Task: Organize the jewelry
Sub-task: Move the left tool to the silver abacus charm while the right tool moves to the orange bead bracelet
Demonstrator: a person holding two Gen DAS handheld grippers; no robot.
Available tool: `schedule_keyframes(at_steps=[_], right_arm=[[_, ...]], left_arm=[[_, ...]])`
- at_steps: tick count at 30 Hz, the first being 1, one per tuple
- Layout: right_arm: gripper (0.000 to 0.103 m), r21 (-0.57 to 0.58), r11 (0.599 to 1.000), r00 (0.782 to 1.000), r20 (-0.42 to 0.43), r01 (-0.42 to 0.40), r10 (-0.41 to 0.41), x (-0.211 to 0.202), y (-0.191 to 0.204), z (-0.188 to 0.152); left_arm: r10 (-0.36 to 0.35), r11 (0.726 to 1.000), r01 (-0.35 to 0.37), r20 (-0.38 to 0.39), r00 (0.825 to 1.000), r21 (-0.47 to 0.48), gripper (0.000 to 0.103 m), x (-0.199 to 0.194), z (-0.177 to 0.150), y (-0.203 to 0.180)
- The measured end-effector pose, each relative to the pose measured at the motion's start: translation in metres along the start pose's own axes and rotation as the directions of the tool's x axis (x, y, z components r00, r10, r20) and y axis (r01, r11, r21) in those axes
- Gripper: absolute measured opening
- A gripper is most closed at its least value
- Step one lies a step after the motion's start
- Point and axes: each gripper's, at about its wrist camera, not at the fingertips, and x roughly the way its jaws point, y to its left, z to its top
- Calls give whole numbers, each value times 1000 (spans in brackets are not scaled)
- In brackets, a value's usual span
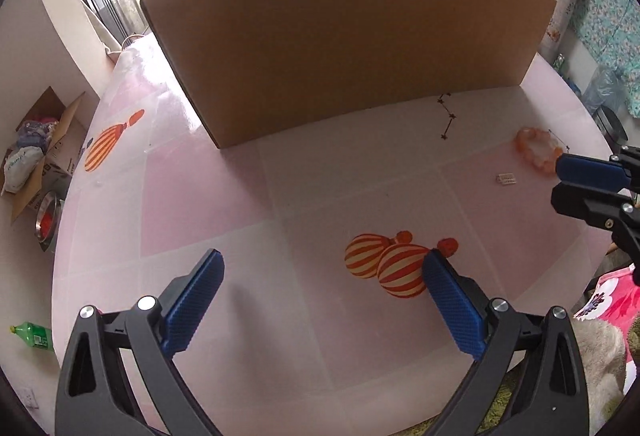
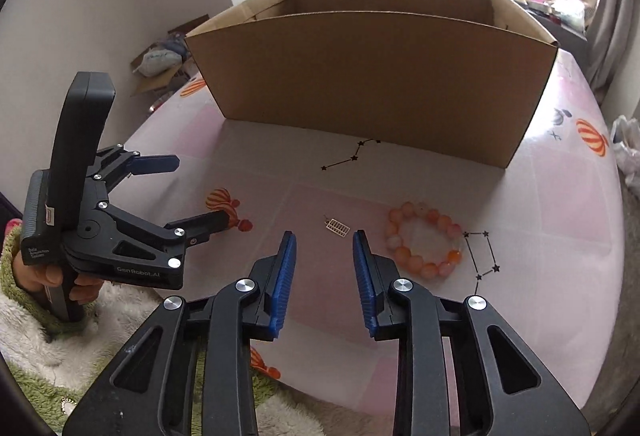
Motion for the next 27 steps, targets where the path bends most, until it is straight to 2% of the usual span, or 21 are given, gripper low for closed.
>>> schedule_keyframes(at_steps=[3, 7, 13, 17, 23, 27], right_arm=[[23, -46, 999, 999, -28, 27, -28, 15, -1, 6], [18, -81, 996, 998, -49, 31, -35, 28, -2, 12], [10, -71, 997, 996, -87, 9, -16, 43, -1, 22], [8, -22, 999, 993, -113, -36, 33, 47, 0, 23], [8, 84, 987, 981, -120, -139, 149, 50, 4, 17], [8, 125, 984, 986, -87, -130, 141, 39, -8, 17]], left_arm=[[-29, 998, 29, -2, 1000, -52, 97, 4, 0, 10], [-23, 998, 24, 12, 1000, -52, 97, 4, -2, 10], [-25, 999, 26, 26, 999, -47, 97, 2, -8, 5], [-29, 999, 30, 33, 999, -38, 97, -1, -13, 4], [-32, 999, 33, 60, 998, -30, 98, -6, -16, 4], [-33, 999, 34, 60, 998, -28, 98, -8, -19, 3]])
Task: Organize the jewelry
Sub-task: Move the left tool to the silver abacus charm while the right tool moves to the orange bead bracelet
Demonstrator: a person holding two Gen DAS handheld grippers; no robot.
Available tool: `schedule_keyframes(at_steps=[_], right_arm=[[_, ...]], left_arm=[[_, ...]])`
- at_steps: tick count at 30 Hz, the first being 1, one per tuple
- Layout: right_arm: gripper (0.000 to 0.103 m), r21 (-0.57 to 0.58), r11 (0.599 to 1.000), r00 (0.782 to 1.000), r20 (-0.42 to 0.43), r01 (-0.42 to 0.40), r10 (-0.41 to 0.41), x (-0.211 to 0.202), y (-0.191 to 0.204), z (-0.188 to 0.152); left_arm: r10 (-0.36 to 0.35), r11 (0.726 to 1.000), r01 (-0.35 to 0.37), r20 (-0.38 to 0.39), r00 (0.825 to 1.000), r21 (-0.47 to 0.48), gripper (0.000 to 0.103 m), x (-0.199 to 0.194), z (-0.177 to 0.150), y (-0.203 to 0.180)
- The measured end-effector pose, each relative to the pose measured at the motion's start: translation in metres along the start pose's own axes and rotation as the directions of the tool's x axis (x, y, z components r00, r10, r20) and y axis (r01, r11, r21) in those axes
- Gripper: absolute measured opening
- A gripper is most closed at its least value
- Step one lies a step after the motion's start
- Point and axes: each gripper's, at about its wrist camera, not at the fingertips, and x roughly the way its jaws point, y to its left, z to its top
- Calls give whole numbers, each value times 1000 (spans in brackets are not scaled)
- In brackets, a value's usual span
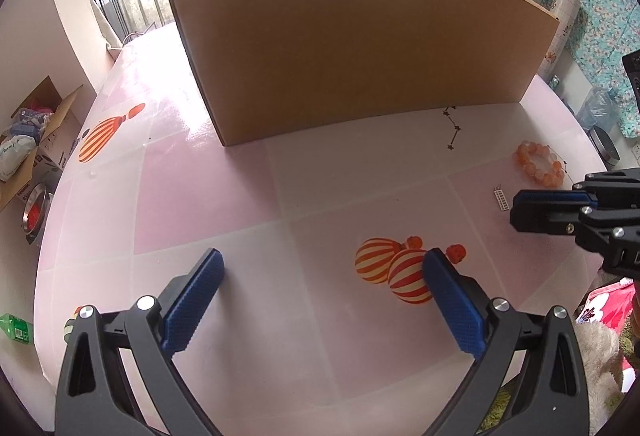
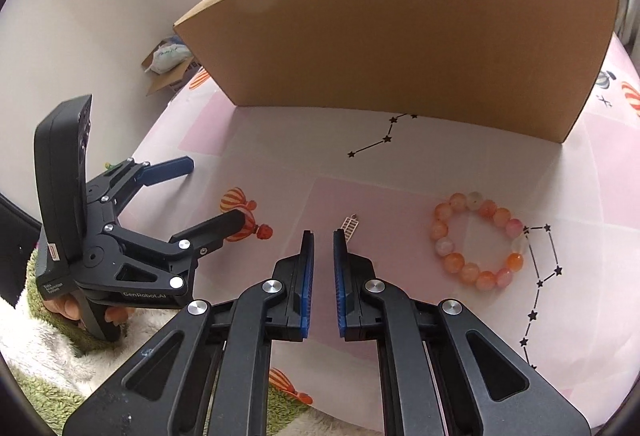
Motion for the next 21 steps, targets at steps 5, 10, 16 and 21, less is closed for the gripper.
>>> schedule_keyframes(at_steps=[5, 10, 16, 21], right_arm=[[9, 76, 997, 997, 66, 27, -32, -21, -15, 3], [12, 127, 990, 992, 99, 66, -79, -35, -30, -1], [13, 169, 982, 988, 110, 86, -105, -40, -47, -7], [14, 176, 981, 986, 126, 86, -109, -45, -54, -11]], left_arm=[[-1, 1000, 1, -27, 1000, 4, 97, 1, 2, 1], [-91, 995, 91, 12, 996, 29, 97, -10, 9, -14], [-221, 969, 214, 42, 974, 126, 76, -16, 17, -50], [-274, 950, 270, 2, 962, 155, 47, -8, 28, -74]])
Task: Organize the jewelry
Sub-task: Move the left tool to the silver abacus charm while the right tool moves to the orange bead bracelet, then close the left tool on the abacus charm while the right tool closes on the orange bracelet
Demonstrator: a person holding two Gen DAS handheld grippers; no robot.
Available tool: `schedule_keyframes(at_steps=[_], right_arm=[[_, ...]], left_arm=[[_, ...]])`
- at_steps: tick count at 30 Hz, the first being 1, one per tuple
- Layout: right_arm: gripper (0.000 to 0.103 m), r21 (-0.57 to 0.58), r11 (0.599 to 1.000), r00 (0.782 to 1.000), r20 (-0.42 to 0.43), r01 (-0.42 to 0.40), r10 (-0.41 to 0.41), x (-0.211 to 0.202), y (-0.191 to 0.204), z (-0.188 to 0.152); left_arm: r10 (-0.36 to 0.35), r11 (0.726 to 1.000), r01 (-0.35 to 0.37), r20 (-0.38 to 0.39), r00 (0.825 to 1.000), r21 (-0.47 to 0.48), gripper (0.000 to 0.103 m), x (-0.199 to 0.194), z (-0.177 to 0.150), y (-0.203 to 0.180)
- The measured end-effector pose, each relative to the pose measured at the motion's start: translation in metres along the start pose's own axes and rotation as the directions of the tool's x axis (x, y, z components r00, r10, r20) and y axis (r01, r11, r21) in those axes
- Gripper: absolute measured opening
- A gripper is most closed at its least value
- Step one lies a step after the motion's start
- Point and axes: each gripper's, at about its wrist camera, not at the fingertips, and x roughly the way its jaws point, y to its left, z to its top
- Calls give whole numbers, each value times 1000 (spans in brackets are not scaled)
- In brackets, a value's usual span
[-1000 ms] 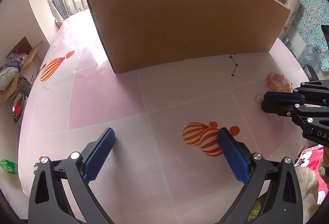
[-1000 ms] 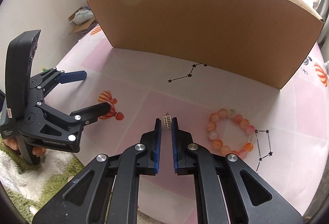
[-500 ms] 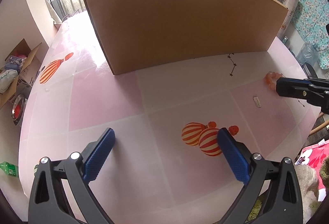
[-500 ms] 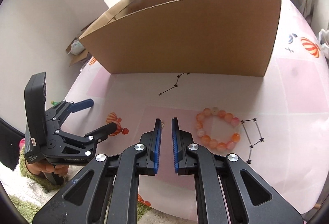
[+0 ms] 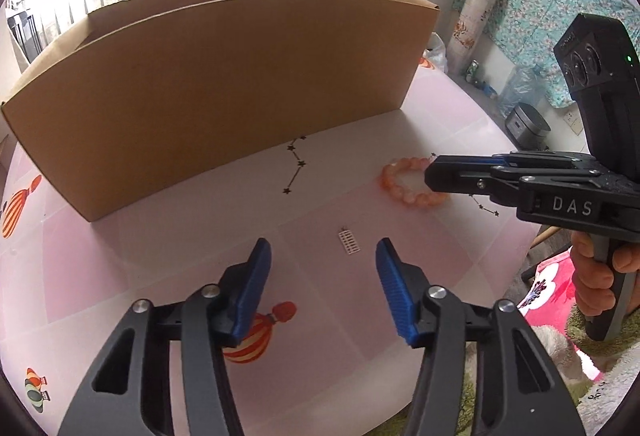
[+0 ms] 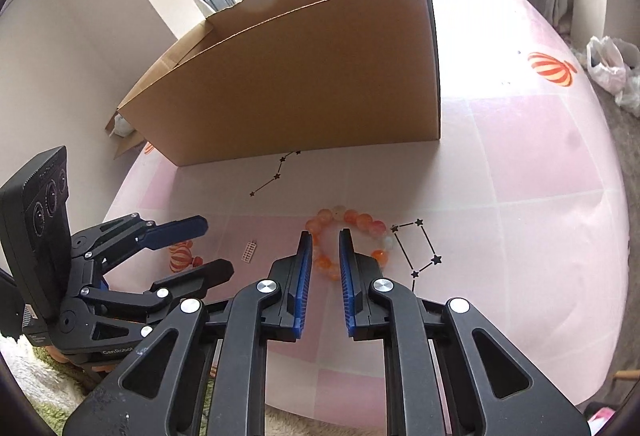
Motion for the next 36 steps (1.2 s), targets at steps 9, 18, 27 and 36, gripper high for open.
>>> schedule_keyframes(at_steps=[9, 18, 27, 36], right_arm=[[15, 8, 1000, 1000, 16, -17, 17, -6, -13, -2], [15, 17, 1000, 1000, 17, -18, 17, -18, -24, -7], [15, -5, 1000, 1000, 28, -10, 10, -28, -18, -13], [20, -126, 992, 1000, -13, 16, -18, -15, 10, -10]], left_arm=[[37, 998, -35, -38, 999, 55, 21, 18, 14, -22], [87, 985, -81, -32, 996, 154, 5, 22, 14, -33], [62, 992, -60, -15, 998, 112, 4, 22, 6, -20], [80, 996, -81, 36, 996, 44, 4, -1, 2, 3]])
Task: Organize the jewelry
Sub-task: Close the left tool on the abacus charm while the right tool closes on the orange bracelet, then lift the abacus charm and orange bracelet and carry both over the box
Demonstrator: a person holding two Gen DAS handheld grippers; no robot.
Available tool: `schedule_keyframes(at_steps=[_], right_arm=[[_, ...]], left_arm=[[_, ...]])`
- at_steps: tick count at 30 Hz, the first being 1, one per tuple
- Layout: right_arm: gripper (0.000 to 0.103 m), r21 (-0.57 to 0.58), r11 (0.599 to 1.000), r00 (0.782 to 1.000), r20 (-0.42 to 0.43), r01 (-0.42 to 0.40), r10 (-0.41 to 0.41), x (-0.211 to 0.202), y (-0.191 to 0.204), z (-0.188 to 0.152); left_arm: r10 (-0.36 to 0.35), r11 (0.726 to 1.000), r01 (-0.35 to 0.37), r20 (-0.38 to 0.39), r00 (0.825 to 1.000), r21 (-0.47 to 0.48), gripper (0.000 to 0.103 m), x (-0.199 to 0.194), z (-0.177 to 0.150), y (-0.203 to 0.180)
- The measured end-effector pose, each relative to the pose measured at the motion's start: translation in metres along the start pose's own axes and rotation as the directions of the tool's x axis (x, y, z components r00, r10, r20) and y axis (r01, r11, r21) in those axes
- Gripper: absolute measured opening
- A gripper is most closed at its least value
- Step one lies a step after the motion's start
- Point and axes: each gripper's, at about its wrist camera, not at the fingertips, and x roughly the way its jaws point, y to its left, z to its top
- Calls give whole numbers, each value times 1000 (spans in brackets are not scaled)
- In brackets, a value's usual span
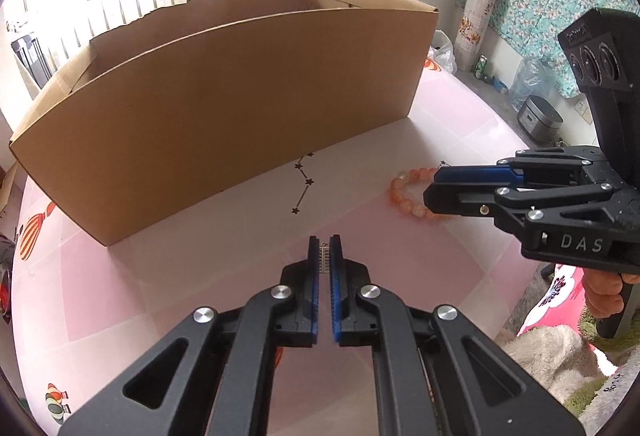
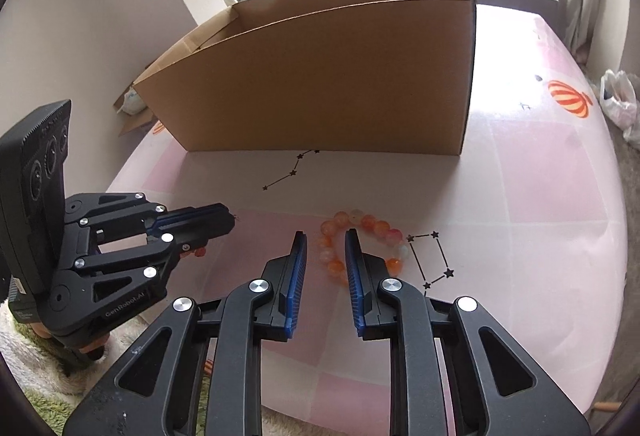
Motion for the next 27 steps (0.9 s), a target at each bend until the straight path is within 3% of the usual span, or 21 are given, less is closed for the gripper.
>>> schedule_keyframes(at_steps=[9, 10, 11, 14, 17, 19, 22, 27], right_arm=[[20, -173, 973, 985, -53, 154, -165, 25, 26, 4], [18, -178, 969, 982, -52, 169, -181, 25, 27, 4], [8, -175, 969, 981, -55, 172, -184, 25, 27, 5], [7, -98, 982, 984, -59, 160, -166, 22, 22, 8], [7, 84, 995, 998, -29, 52, -50, 8, -3, 11], [7, 214, 975, 998, 26, -53, 49, -4, -23, 11], [7, 356, 914, 979, 131, -192, 155, -21, -49, 8], [7, 441, 834, 930, 302, -332, 211, -50, -64, 15]], left_arm=[[1, 998, 1, 50, 999, -55, 4, -19, -3, 23], [-1, 998, 5, 57, 998, -58, 4, -22, -2, 26], [-4, 998, 8, 65, 998, -60, 4, -25, -1, 28], [-10, 998, 16, 96, 995, -57, 4, -38, 4, 36], [-31, 998, 39, 144, 989, -57, 4, -55, 13, 45], [-45, 997, 54, 184, 982, -47, 4, -69, 22, 51], [-61, 997, 69, 236, 970, -28, 4, -86, 38, 59], [-106, 992, 119, 279, 954, -31, 4, -98, 72, 77]])
